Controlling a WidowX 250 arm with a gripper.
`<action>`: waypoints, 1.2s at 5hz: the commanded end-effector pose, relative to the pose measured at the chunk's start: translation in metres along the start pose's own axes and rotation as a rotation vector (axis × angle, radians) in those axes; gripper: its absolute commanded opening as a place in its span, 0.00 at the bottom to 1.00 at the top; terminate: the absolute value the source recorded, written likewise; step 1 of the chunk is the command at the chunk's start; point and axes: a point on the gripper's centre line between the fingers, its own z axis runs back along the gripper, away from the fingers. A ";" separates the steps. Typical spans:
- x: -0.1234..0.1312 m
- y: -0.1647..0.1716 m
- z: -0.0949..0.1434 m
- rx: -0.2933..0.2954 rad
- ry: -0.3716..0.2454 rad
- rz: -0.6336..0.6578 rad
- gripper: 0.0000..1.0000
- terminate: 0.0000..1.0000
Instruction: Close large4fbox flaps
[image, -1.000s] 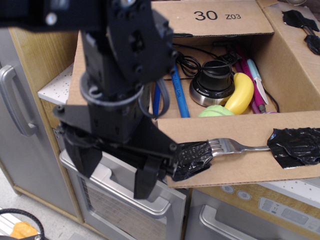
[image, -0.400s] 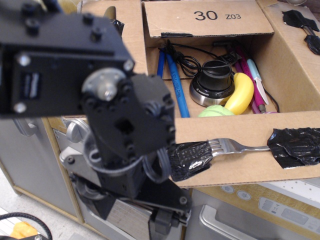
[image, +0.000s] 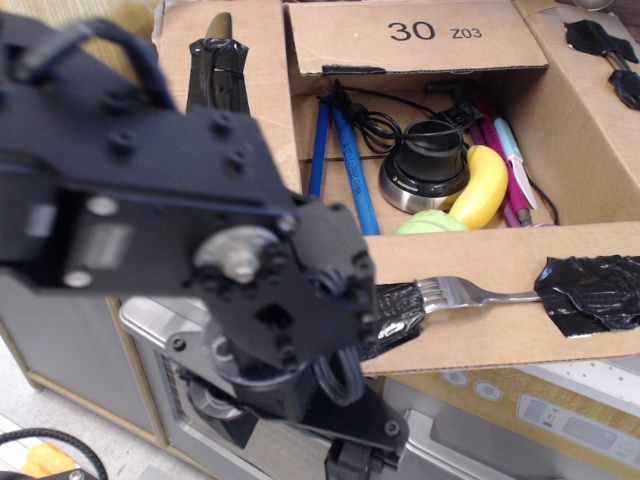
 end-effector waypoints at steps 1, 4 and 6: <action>0.028 -0.005 0.017 0.027 -0.085 -0.043 1.00 0.00; 0.056 0.001 0.054 0.181 -0.231 -0.093 1.00 0.00; 0.084 0.020 0.070 0.205 -0.253 -0.142 1.00 0.00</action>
